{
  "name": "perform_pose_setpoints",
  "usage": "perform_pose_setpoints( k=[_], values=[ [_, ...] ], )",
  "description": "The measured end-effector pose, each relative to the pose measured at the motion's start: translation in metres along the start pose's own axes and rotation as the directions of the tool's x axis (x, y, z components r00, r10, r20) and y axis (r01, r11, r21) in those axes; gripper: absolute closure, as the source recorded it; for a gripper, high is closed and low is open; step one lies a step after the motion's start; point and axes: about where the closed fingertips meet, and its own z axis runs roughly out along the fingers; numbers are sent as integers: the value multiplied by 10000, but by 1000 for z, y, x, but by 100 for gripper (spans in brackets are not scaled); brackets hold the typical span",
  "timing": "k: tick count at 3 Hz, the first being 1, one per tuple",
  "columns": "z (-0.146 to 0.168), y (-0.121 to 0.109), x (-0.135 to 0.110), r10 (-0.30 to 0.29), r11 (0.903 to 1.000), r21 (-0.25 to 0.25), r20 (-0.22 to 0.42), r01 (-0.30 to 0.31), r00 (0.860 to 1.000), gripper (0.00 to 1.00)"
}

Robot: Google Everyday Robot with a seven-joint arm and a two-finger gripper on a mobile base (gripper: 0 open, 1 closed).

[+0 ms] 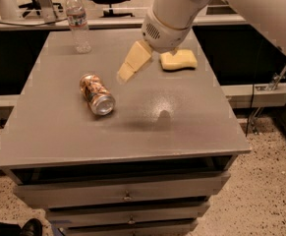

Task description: Place orange can upright

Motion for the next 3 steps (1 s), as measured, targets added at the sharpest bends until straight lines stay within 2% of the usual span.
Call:
perform_pose_setpoints(
  k=[1, 2, 3],
  values=[
    [22, 11, -34, 587, 9982, 135, -246, -583, 9980, 0],
    [46, 24, -64, 1468, 9891, 137, -509, -1463, 9879, 0],
    [64, 41, -81, 2242, 9741, -131, -677, -2255, 9722, 0]
  ],
)
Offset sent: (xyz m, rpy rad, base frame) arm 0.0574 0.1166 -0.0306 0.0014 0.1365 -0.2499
